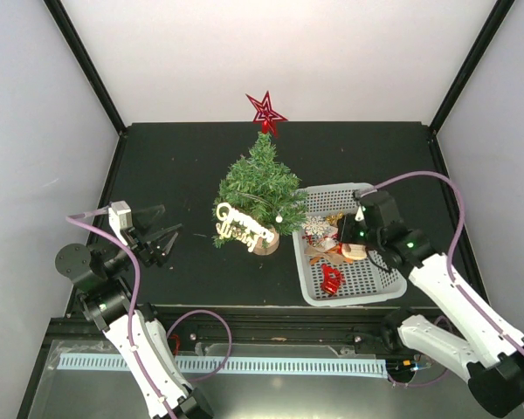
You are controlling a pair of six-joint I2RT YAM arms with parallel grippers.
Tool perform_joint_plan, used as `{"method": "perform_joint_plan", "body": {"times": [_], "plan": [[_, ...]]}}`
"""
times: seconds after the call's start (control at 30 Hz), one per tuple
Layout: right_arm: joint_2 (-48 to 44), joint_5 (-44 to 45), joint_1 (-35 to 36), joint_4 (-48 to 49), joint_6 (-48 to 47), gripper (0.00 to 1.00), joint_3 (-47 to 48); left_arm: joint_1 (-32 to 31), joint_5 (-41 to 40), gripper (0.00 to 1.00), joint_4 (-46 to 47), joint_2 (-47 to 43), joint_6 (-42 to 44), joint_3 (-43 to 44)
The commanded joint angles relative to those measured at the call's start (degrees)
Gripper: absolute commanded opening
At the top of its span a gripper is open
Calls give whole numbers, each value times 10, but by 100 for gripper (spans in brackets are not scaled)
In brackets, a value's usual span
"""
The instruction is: Decorate the small christmas tree
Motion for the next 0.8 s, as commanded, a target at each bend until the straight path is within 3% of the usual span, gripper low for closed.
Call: {"method": "perform_joint_plan", "body": {"times": [0.0,0.3,0.77], "plan": [[-25,3,-2,-36,-18,1,82,0,0,99,11,-5,-8,3],[32,-71,4,-50,-17,1,248,-1,-2,99,10,-8,-5,3],[132,-110,70,-27,15,2,378,0,0,99,11,-10,-3,1]]}}
